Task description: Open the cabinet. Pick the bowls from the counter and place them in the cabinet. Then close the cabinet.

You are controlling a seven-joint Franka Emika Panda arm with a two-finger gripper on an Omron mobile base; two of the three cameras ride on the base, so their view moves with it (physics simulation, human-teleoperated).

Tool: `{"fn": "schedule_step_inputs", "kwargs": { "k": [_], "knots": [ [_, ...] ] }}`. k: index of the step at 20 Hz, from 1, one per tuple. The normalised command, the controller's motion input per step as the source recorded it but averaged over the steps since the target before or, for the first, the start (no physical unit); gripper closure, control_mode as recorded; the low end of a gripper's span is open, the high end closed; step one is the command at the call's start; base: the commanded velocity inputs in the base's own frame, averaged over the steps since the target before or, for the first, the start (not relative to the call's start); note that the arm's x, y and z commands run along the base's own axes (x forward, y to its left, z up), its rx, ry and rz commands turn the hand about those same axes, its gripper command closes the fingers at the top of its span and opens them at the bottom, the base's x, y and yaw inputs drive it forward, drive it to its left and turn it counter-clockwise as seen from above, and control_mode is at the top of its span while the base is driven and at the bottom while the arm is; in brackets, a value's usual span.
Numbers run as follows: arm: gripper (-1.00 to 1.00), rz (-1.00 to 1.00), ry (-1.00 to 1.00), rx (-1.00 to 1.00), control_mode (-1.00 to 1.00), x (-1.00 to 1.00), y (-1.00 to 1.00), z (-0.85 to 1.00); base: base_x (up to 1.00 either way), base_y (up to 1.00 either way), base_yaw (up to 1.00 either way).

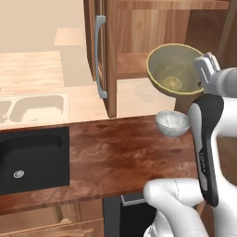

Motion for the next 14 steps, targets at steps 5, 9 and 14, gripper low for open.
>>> {"fn": "schedule_step_inputs", "kwargs": {
  "k": [5,9,14],
  "knots": [
    [1.00,0.05,0.00,0.00,-1.00,0.51,0.00,0.00,0.00,0.00,0.00],
    [1.00,0.01,0.00,0.00,-1.00,0.46,0.00,0.00,0.00,0.00,0.00],
    [1.00,0.00,0.00,0.00,-1.00,0.58,0.07,0.00,0.00,0.00,0.00]
  ]
}}
